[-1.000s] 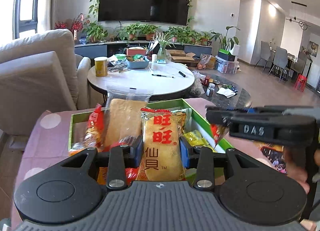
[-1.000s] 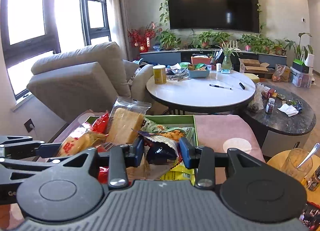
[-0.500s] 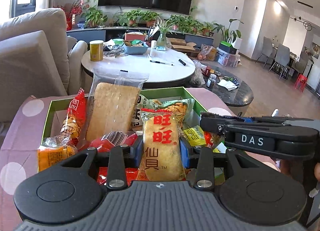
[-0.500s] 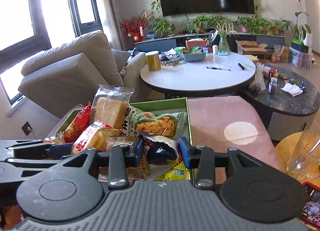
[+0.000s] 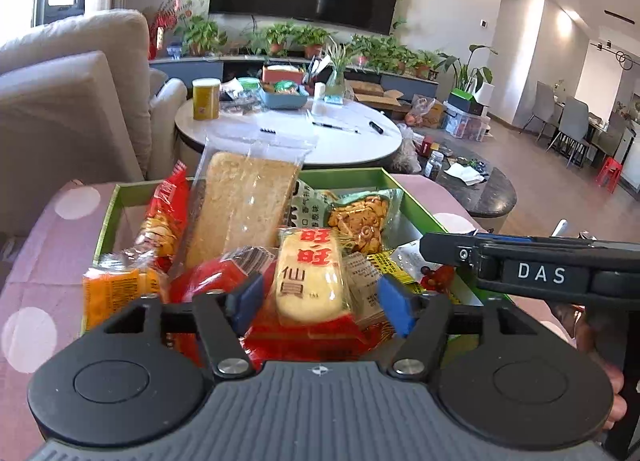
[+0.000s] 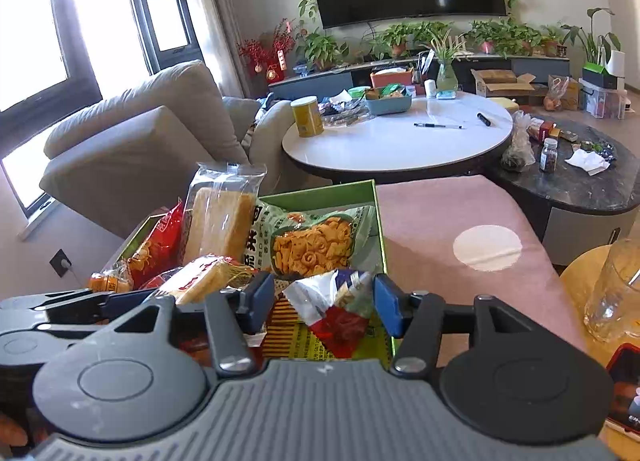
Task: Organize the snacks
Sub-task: 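Lower both snacks into the green box and open both tools, then grasp the yellow chip bag with the left tool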
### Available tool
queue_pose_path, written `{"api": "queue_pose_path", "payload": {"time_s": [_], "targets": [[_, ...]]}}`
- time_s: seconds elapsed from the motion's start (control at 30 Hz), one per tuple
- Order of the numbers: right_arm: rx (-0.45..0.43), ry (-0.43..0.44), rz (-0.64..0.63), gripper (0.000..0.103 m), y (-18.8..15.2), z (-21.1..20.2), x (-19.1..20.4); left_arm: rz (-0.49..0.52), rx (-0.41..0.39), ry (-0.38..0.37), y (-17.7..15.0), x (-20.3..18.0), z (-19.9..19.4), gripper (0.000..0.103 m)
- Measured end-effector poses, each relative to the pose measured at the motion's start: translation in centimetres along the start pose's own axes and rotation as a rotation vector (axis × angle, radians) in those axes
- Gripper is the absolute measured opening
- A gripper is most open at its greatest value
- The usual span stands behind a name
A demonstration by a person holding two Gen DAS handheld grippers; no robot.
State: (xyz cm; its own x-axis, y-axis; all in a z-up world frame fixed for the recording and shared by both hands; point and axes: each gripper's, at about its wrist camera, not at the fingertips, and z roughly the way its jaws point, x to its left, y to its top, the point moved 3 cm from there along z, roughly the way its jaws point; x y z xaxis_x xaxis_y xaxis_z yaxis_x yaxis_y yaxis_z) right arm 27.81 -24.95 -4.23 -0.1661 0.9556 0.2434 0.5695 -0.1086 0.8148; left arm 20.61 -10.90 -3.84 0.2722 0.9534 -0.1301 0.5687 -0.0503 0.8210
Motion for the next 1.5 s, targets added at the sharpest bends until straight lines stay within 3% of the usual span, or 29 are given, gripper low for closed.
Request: {"api": "queue_pose_path", "payload": {"time_s": [0.17,0.5,0.8,1.07,1.13,1.2,1.37,1.5], "targets": [[-0.013,-0.011,0.014,0.085,-0.5,-1.0,-0.2,0.021,-0.023,0.039,-0.5,0.3,-1.6,0.073],[-0.013,-0.020,0.030,0.085,-1.6,-3.3,-0.1,0.026,-0.012,0.025,-2.4,0.7,-5.2,0.076],[-0.022,-0.024,0.030,0.085,-2.5,-4.9,0.3,0.103,0.132,-0.074,-7.0,-2.3,-6.0,0.080],[-0.018,-0.027,0.015,0.085,-3.8,-6.4,0.5,0.196,0.250,-0.105,-9.8,-4.9,-4.0,0.080],[-0.013,-0.030,0.004,0.085,-4.1,-6.7,0.4,0.187,0.259,-0.102,-10.2,-4.8,-3.4,0.074],[-0.005,-0.024,-0.010,0.085,-4.5,-7.0,0.5,0.181,0.242,-0.099,-10.4,-4.6,-3.4,0.052],[0.032,-0.006,-0.097,0.085,-6.1,-7.8,0.6,0.127,0.237,-0.109,-9.8,-3.0,-4.1,0.045],[0.092,0.049,-0.190,0.089,-8.1,-8.6,0.7,0.101,0.203,-0.062,-9.6,-1.6,-5.0,0.043]]}}
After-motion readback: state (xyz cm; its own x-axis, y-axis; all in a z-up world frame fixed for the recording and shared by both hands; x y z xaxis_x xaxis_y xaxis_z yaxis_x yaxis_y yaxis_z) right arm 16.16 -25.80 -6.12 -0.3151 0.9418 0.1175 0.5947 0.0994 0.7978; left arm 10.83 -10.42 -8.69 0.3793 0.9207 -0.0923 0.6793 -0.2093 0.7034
